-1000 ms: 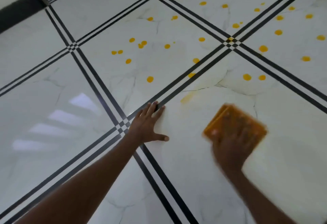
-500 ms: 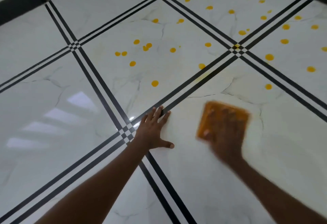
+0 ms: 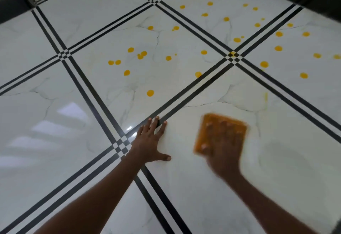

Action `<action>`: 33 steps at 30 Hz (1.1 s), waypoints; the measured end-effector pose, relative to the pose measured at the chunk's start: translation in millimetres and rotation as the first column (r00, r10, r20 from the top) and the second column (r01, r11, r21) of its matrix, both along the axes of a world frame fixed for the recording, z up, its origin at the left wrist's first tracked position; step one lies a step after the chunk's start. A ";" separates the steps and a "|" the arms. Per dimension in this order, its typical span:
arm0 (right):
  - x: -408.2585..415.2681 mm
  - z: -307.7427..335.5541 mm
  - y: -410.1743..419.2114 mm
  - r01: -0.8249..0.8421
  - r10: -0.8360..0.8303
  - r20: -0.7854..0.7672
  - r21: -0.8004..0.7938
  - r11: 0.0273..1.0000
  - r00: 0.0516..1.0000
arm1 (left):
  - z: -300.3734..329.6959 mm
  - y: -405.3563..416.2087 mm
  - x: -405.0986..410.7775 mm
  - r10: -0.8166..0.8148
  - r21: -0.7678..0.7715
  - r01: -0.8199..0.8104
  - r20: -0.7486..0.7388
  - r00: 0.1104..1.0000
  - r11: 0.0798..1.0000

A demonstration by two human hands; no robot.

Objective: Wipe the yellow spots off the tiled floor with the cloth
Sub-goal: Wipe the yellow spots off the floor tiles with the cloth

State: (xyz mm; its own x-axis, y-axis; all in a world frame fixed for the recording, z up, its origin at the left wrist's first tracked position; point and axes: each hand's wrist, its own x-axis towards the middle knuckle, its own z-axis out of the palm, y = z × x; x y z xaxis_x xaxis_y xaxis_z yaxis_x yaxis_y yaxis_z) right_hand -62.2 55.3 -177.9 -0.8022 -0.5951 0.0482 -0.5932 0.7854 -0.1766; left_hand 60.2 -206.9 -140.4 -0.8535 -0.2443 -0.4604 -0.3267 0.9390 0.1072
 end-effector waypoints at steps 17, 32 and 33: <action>59.4 6.7 63.7 -0.141 0.138 0.090 0.031 0.989 0.986 | 32.4 46.8 -65.1 -0.102 -0.081 0.098 -0.044 0.994 0.992; -57.2 5.5 56.4 0.051 -0.054 0.052 0.063 0.997 0.997 | 6.0 94.8 -120.1 -0.143 -0.033 0.145 0.040 0.989 0.989; -21.2 9.2 79.4 0.050 -0.054 0.084 0.052 0.997 0.995 | 8.9 95.8 -119.8 -0.133 -0.028 0.135 0.044 0.990 0.991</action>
